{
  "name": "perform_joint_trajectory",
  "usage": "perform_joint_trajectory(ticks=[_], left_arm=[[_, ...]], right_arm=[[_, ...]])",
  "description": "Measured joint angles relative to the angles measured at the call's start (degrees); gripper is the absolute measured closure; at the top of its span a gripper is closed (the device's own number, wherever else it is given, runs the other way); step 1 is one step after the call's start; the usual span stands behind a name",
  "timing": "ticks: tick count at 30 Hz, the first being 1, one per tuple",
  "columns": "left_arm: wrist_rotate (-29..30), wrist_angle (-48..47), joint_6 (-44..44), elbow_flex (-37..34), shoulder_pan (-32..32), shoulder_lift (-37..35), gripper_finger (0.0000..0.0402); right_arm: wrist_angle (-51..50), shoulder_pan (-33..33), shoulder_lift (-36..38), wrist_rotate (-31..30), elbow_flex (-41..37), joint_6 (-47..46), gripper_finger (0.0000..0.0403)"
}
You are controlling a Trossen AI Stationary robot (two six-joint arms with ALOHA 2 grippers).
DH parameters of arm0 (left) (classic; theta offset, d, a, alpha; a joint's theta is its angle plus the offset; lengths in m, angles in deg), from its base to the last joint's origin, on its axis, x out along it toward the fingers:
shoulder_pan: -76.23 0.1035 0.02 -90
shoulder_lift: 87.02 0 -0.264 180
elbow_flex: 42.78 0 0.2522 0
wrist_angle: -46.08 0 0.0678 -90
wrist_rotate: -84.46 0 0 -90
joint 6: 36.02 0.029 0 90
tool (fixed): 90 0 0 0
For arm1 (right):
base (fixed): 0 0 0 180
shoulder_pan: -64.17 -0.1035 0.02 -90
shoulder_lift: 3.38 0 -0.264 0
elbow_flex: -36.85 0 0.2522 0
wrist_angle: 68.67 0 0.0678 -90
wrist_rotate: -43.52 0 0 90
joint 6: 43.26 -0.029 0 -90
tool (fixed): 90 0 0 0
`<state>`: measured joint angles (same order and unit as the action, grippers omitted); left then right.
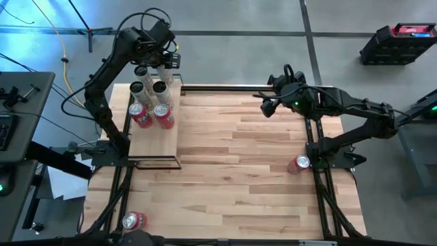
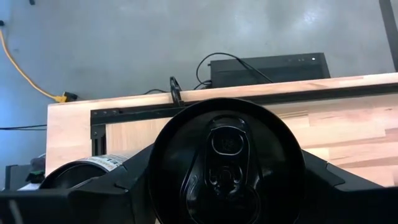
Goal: Place canned beverage on shelf
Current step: Put the white yellow soda can on the shelf aligned with the other white yellow soda can
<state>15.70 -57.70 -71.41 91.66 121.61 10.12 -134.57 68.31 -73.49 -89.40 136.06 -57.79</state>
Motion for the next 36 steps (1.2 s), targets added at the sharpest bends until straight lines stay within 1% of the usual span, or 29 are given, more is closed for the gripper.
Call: perform_joint_trajectory(ticks=[3, 7, 15, 18, 29, 36], left_arm=[[0.4, 0.0, 0.0, 0.0, 0.0, 0.0, 0.0163], [2.8, 0.0, -0.4, 0.0, 0.0, 0.0, 0.0163], [4.0, 0.8, -0.7, 0.0, -0.3, 0.9, 0.0163], [3.4, 2.1, -1.2, 0.0, -0.4, 1.5, 0.0163], [3.0, 1.4, -2.1, 0.0, -2.7, 3.9, 0.0163], [0.9, 7.0, -2.0, 0.0, -5.8, 3.8, 0.0163]], right_arm=[[0.0, 0.0, 0.0, 0.0, 0.0, -0.7, 0.0055], [0.0, 0.0, 0.0, 0.0, 0.0, -1.5, 0.0055], [0.1, 0.0, 0.0, 0.0, 0.0, -1.9, 0.0055], [0.1, 0.0, 0.0, 0.0, 0.0, -1.9, 0.0055], [0.1, 0.0, 0.0, 0.0, -0.1, -1.9, 0.0055], [0.1, 0.0, 0.0, 0.0, -0.1, -1.0, 0.0055]])
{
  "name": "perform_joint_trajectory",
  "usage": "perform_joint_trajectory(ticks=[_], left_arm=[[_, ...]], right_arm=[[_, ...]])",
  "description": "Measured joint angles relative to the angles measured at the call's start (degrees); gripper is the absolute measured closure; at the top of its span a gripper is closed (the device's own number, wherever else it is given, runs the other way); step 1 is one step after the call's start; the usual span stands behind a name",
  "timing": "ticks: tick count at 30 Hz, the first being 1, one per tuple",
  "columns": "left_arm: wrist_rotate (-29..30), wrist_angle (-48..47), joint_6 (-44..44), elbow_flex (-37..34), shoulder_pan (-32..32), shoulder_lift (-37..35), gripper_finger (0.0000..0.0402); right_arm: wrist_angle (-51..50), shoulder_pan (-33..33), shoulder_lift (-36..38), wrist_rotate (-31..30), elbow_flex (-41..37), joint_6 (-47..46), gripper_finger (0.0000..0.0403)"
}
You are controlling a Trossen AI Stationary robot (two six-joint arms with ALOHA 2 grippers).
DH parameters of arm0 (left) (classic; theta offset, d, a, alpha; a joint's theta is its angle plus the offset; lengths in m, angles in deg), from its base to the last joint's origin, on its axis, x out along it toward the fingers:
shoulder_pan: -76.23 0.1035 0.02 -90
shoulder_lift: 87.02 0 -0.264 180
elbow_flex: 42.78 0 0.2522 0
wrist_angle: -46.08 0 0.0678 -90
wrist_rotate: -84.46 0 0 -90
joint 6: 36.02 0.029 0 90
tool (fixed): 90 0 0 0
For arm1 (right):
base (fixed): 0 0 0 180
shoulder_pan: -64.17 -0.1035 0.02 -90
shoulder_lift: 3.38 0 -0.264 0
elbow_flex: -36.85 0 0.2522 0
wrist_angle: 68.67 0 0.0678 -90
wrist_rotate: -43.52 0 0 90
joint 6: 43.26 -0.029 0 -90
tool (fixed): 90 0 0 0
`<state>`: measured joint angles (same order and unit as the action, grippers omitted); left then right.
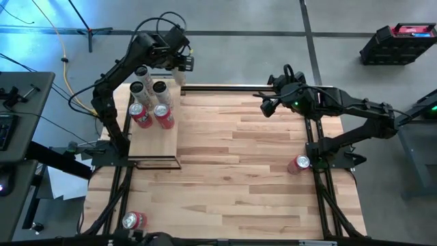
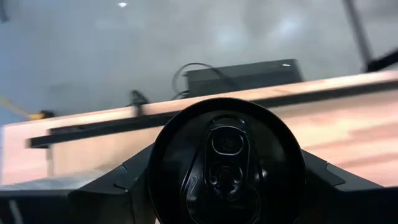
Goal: Place canned beverage on shelf
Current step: Put the white yellow soda can on the shelf aligned with the other white yellow soda can
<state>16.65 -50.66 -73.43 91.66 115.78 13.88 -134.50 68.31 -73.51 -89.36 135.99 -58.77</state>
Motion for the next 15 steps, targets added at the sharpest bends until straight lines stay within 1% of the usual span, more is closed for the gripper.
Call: perform_joint_trajectory(ticks=[9, 13, 15], left_arm=[[-4.0, 10.0, 1.7, 0.0, -4.1, 0.4, 0.0163], [-3.6, 7.0, 1.9, 0.0, -5.3, 2.9, 0.0163], [-1.8, 6.4, 1.9, 0.0, -5.6, 4.3, 0.0163]], right_arm=[[0.0, 0.0, 0.0, 0.0, 0.0, 0.1, 0.0055], [0.0, 0.0, 0.0, 0.0, 0.0, -0.1, 0.0055], [0.0, 0.0, 0.0, 0.0, 0.0, -0.5, 0.0055]])
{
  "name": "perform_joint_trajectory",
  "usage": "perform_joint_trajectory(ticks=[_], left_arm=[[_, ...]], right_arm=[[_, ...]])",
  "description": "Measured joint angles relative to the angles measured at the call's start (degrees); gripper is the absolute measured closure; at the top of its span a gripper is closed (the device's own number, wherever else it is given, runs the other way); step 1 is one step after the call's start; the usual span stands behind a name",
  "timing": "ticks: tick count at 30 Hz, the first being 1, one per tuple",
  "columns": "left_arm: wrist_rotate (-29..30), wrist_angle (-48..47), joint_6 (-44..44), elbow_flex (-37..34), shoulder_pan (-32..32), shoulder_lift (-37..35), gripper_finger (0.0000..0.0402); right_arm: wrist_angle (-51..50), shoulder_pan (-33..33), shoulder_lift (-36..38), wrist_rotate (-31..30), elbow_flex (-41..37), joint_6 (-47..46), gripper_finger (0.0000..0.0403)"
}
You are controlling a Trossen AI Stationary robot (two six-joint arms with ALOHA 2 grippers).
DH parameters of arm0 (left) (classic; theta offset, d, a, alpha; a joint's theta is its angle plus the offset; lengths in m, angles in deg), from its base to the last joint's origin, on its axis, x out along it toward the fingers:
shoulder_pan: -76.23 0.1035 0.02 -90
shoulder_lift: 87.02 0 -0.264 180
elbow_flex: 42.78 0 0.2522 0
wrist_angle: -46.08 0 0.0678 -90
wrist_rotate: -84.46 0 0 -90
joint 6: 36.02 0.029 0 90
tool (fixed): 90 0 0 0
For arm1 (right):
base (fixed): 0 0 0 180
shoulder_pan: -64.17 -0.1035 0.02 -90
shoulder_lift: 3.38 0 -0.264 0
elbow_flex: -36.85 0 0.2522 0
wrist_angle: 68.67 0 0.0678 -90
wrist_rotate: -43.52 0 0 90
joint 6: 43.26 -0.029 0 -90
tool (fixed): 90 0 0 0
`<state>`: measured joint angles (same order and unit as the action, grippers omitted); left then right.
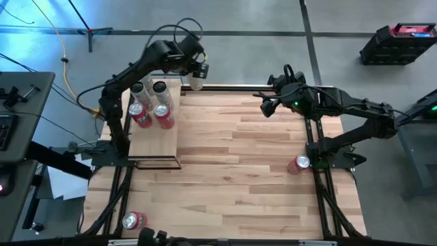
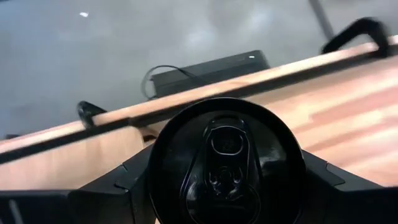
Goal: Place canned beverage on shelf
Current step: Put the white yellow soda can on the shelf aligned with the other white yellow soda can
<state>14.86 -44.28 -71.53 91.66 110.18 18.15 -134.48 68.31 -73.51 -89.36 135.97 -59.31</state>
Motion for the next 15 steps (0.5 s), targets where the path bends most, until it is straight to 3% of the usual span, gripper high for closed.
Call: perform_joint_trajectory(ticks=[15], left_arm=[[0.5, -2.0, -0.2, 0.0, -1.9, 2.0, 0.0163]], right_arm=[[0.0, 0.0, 0.0, 1.1, 0.0, -2.4, 0.0055]])
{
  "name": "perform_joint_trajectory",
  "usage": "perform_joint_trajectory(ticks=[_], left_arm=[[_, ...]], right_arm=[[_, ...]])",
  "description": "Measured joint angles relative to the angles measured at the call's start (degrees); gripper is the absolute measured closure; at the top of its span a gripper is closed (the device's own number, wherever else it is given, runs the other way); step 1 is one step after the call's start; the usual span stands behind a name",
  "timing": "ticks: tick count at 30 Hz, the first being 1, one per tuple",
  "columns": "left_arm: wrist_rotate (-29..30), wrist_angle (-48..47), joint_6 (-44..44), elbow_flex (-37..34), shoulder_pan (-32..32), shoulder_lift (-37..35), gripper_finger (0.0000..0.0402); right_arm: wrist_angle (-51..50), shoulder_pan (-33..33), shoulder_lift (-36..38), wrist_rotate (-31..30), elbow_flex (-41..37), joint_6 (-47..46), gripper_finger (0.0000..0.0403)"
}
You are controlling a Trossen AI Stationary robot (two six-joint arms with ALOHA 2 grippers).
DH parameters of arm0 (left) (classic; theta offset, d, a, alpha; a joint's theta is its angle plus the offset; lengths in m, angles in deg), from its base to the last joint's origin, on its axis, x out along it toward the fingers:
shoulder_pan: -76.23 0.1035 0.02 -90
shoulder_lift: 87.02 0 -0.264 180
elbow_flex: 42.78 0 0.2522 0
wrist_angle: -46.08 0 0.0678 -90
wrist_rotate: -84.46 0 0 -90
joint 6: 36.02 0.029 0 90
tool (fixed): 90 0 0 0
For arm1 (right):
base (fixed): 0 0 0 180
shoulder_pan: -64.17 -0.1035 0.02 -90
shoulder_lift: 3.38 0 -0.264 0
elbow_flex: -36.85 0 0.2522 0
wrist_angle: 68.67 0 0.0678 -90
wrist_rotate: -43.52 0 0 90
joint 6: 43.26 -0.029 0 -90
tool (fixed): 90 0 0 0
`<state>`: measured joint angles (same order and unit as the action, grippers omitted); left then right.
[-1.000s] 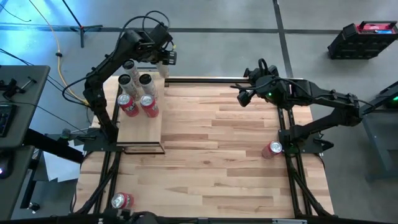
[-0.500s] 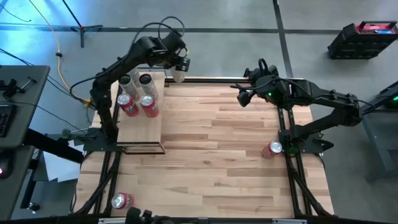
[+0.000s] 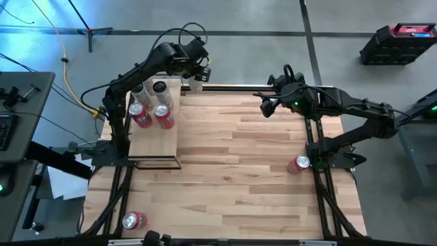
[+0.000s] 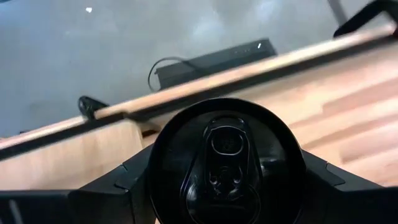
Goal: Place canned beverage on shelf
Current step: Put the white yellow soda can on the shelf aligned with the other white yellow soda can
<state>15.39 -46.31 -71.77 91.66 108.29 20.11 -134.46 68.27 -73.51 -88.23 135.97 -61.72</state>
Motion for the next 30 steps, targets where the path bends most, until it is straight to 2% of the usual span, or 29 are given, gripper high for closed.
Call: perform_joint_trajectory(ticks=[4, 7, 10, 14, 19, 22, 27, 30], left_arm=[[1.0, -3.6, 0.1, 0.0, -2.3, 0.0, 0.0163], [-0.1, 0.0, 1.3, 0.0, -3.4, 0.0, 0.0163], [-3.7, 2.5, 2.7, 0.0, -4.1, 0.0, 0.0163], [-3.7, 3.6, 3.6, -0.1, -6.1, 0.0, 0.0163], [-3.9, 3.5, 4.6, -7.6, -8.8, -1.5, 0.0163], [-4.6, 7.2, 6.4, -11.7, -10.7, -2.6, 0.0163], [-6.0, 12.0, 7.4, -12.3, -12.6, -3.5, 0.0163], [-6.2, 11.1, 6.1, -12.4, -10.1, -3.9, 0.0163]], right_arm=[[0.0, 0.0, 0.0, 0.0, 0.0, -1.1, 0.0055], [0.0, 0.0, 0.0, 0.0, 0.0, -1.7, 0.0055], [0.0, 0.0, 0.0, 0.0, 0.0, -2.1, 0.0055], [0.0, 0.0, 0.0, 0.0, 0.0, -2.5, 0.0055], [0.0, 0.0, -0.6, 0.3, 0.0, -4.4, 0.0055], [0.0, 0.0, -1.1, 0.9, 0.0, -5.4, 0.0055], [0.5, 0.0, -2.5, 0.9, 0.0, -5.6, 0.0055], [1.4, 0.0, -3.5, 1.7, 0.0, -5.6, 0.0055]])
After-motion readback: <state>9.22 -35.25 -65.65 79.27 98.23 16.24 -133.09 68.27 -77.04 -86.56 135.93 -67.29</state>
